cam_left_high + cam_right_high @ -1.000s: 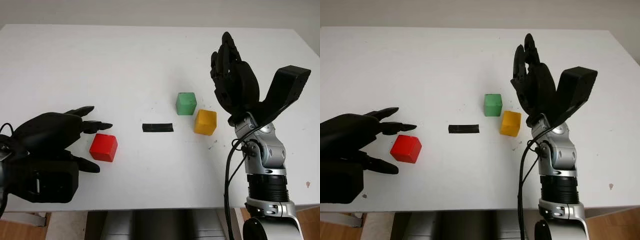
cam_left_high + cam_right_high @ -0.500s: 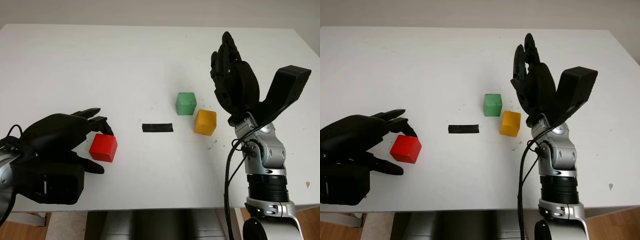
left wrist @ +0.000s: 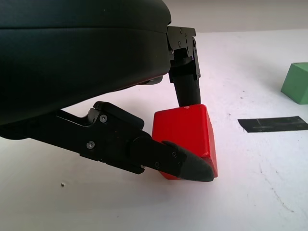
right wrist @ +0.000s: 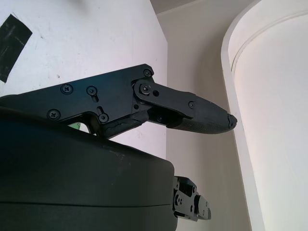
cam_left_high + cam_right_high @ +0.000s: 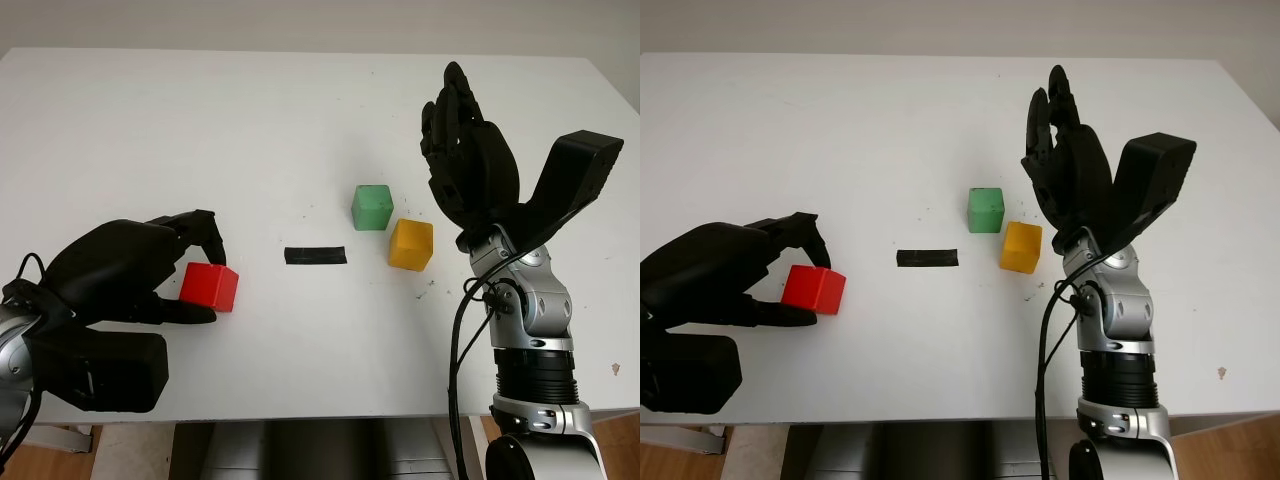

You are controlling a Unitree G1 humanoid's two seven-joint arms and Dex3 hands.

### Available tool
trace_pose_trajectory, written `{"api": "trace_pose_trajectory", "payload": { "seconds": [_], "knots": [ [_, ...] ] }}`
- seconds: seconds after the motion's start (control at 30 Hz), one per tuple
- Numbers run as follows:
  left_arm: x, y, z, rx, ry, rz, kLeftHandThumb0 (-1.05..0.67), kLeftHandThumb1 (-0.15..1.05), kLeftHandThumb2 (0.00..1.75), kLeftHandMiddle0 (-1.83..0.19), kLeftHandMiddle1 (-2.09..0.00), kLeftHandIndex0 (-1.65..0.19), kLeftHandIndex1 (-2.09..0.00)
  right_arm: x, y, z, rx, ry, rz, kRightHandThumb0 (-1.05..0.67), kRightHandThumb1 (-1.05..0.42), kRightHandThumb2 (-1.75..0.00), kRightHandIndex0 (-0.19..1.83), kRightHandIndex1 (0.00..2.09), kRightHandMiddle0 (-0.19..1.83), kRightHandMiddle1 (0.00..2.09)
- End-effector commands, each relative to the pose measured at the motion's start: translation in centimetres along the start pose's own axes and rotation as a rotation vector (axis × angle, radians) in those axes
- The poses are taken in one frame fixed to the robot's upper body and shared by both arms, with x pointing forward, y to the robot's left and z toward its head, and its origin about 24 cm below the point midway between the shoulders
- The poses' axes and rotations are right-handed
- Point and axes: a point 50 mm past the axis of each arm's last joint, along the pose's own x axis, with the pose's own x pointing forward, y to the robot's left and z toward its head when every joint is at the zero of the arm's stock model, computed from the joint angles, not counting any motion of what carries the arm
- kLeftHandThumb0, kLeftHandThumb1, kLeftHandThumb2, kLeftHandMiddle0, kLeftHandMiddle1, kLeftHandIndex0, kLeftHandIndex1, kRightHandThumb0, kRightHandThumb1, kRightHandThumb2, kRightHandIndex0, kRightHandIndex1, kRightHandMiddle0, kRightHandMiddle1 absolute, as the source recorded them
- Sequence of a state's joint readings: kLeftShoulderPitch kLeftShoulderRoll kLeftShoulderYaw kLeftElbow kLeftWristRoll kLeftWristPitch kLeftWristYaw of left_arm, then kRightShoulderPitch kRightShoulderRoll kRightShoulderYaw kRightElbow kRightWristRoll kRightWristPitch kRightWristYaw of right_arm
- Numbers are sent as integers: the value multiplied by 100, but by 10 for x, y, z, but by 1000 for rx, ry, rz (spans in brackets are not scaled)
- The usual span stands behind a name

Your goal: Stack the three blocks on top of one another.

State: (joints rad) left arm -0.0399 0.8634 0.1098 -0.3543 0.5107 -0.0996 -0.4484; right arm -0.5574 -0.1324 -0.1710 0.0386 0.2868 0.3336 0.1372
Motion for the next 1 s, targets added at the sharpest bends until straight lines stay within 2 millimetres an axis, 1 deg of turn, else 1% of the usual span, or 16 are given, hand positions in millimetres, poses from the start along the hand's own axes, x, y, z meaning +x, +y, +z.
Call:
{"api": "trace_pose_trajectory", "payload": {
  "seconds": [0.0, 0.1, 0.23, 0.4, 0.5, 0.53, 0.63, 0.73, 0.97],
  "knots": [
    [2, 10, 0, 6, -10, 41, -41, 105, 17, -24, -7, 2, -189, -1, 1, 5, -5, -27, 9, -71, -105, -67, -19, 0, -19, 0],
    [8, 18, 0, 19, -21, 39, -41, 105, 16, -24, -7, 0, -186, -1, 2, 5, -11, -27, 11, -70, -105, -68, -19, 0, -19, 0],
    [20, 31, 5, 44, -51, 32, -40, 105, 14, -26, -7, -1, -191, -2, 2, 5, -6, -20, 14, -70, -105, -69, -19, 0, -19, 0],
    [39, 49, 20, 71, -124, 35, -40, 105, 13, -27, -7, -4, -190, -2, 3, 4, -3, -20, 7, -70, -105, -68, -19, 0, -19, 0],
    [52, 57, 30, 43, -184, 68, -40, 105, 11, -29, -7, -9, -189, -2, 4, 4, 3, -17, 8, -70, -105, -68, -19, 0, -19, 0],
    [56, 57, 33, 25, -201, 80, -40, 105, 11, -29, -7, -8, -191, -2, 4, 4, 5, -17, 7, -70, -105, -68, -19, 0, -19, 0],
    [69, 55, 39, -26, -233, 117, -40, 105, 11, -28, -6, -7, -188, -2, 5, 4, 7, -15, 6, -69, -105, -68, -19, 0, -19, 0],
    [82, 49, 47, -51, -254, 137, -39, 105, 11, -23, -4, -14, -178, -3, 4, 4, 8, -16, 5, -68, -105, -69, -19, 0, -19, 0],
    [100, 37, 61, -13, -270, 107, -37, 105, 12, -20, -3, -15, -171, -3, 1, 6, -4, -28, -1, -69, -105, -69, -19, 0, -19, 0]
  ]
}}
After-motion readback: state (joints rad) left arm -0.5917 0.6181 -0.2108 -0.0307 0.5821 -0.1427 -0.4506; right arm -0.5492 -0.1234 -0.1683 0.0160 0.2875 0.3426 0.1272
